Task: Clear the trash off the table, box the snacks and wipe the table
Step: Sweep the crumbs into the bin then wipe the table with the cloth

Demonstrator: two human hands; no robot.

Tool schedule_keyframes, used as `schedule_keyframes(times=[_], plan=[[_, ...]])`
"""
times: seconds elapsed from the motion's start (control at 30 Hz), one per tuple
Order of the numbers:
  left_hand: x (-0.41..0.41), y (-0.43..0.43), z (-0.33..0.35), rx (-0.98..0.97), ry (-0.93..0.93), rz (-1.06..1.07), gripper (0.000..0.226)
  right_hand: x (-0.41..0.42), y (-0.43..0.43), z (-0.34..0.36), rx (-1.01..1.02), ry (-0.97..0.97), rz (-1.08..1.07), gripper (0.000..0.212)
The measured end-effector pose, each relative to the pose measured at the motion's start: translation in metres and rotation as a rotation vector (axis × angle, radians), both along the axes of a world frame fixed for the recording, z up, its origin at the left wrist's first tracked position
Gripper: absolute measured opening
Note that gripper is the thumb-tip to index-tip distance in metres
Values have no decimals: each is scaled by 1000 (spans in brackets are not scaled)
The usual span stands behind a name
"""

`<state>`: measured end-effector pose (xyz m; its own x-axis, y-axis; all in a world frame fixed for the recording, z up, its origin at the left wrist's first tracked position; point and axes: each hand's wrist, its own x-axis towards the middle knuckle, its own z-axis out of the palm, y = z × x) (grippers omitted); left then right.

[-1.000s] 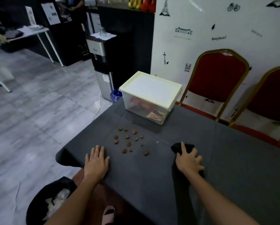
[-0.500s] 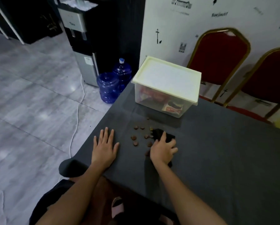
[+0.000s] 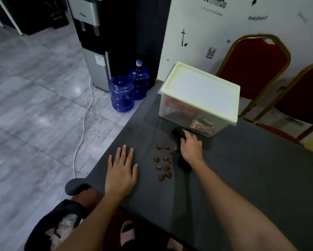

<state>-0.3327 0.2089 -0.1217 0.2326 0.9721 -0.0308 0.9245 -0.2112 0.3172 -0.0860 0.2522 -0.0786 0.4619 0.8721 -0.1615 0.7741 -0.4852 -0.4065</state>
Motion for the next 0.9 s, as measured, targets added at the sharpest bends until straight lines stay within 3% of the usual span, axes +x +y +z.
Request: schedule_keyframes(times=[0.1, 0.2, 0.33, 0.43, 0.57, 0.7, 0.9], plan=[[-1, 1, -1, 1, 17, 0, 66, -19, 7, -5, -23, -90, 84, 42], [0, 1, -1, -1, 30, 0, 65, -34, 2, -6, -7, -131, 307, 41], [0, 1, 1, -1, 44, 6, 64, -39, -18, -10, -23, -58, 587, 48], [0, 0, 3, -9, 39, 4, 63, -27, -34, -2, 0, -18, 663, 54], [1, 0, 3, -10, 21, 4, 64, 10, -42, 19, 137, 0, 407, 49], [0, -1, 2, -13, 9, 9, 64, 35, -54, 2, 11, -69, 124, 41], [1, 0, 1, -6, 17, 7, 64, -51, -78, -9, 37, -20, -229, 47]])
